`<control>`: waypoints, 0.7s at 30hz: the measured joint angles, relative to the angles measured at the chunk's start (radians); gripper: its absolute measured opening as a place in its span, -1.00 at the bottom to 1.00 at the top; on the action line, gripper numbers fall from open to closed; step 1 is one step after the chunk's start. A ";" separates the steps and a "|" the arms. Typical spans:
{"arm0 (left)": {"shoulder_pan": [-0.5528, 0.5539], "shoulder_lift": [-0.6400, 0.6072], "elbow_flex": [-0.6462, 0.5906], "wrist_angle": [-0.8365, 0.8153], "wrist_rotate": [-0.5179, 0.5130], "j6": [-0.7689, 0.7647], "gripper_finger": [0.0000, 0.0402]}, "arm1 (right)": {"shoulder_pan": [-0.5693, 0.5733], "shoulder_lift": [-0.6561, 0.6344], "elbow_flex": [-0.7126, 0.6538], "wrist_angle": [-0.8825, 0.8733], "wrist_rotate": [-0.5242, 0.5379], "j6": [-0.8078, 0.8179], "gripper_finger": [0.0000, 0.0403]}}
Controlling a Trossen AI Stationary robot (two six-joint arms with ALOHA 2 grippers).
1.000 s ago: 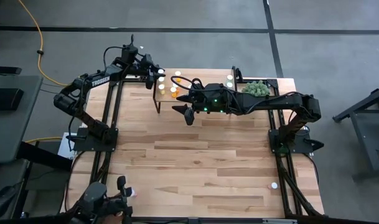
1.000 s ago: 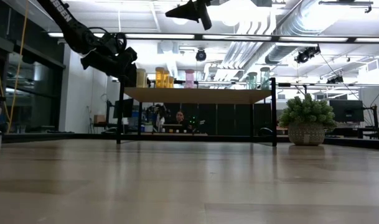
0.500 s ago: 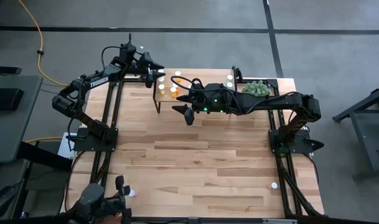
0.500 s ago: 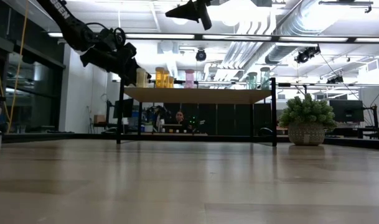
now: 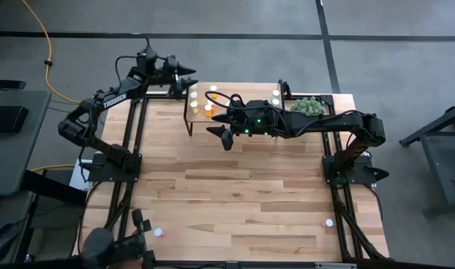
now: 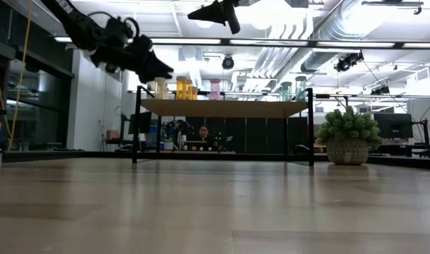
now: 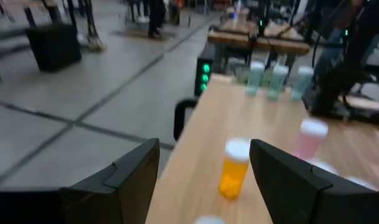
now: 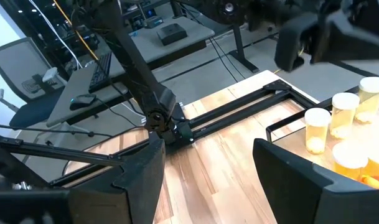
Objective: Pick and place medicine bottles onto shelf by color
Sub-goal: Put the left pink pill bottle aligned with the other pink bottle on the shelf
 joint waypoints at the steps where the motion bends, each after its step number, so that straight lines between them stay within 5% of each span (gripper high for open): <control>1: 0.000 -0.012 0.000 0.017 -0.001 -0.015 0.20 | 0.000 0.000 0.000 0.000 0.000 0.000 0.17; 11: -0.034 -0.228 0.000 0.142 0.047 -0.286 0.20 | 0.000 0.000 0.000 0.000 0.000 -0.004 0.17; 21: -0.257 -0.520 0.001 0.007 0.042 -0.408 0.20 | 0.000 -0.035 0.000 -0.008 -0.001 -0.120 0.17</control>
